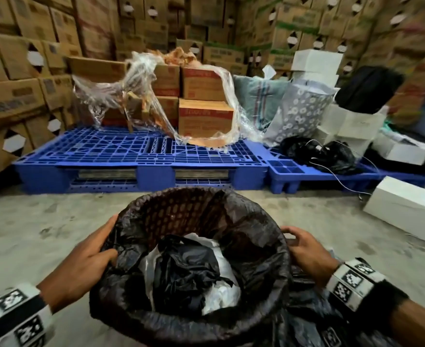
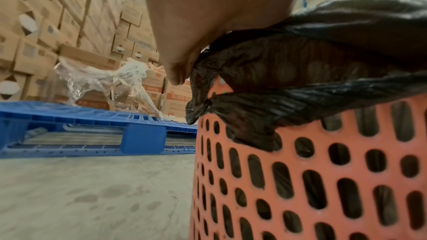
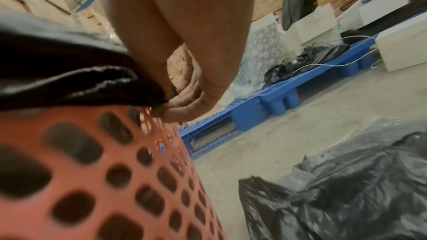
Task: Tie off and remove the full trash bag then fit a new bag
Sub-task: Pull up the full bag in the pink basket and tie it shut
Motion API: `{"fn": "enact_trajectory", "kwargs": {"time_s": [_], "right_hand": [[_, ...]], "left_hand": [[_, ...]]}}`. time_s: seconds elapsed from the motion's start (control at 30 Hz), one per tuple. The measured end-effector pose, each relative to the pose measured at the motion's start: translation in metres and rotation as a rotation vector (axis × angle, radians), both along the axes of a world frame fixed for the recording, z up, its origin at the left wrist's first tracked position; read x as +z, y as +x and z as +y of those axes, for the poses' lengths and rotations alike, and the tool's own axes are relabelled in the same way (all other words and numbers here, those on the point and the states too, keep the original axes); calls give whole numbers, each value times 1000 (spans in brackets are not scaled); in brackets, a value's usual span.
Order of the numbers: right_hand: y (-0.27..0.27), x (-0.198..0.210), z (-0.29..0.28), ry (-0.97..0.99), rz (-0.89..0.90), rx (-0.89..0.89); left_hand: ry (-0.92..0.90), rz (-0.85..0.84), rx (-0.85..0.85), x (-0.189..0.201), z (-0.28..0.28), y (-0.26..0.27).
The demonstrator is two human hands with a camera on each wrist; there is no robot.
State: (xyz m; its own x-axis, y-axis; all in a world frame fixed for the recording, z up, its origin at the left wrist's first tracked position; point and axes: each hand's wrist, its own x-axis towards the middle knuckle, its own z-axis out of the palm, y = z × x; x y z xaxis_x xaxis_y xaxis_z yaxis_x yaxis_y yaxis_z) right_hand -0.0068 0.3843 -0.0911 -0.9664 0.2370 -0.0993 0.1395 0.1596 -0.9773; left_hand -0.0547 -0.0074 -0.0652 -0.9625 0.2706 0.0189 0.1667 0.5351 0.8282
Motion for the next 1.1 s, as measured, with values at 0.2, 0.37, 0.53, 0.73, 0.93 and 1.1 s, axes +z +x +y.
{"fn": "enact_trajectory", "kwargs": {"time_s": [0.2, 0.37, 0.53, 0.73, 0.93, 1.1], "right_hand": [[3, 35, 18, 2, 130, -121], [15, 76, -8, 91, 283, 83], [28, 84, -65, 605, 429, 531], [25, 83, -55, 924, 587, 386], [-15, 73, -17, 916, 249, 112], [-23, 65, -12, 960, -35, 117]], "left_hand": [[-18, 10, 1, 0, 1, 4], [-18, 19, 44, -2, 3, 4], [-19, -2, 82, -4, 5, 4], [194, -104, 246, -5, -4, 10], [223, -430, 323, -25, -9, 14], [279, -480, 298, -30, -9, 20]]}}
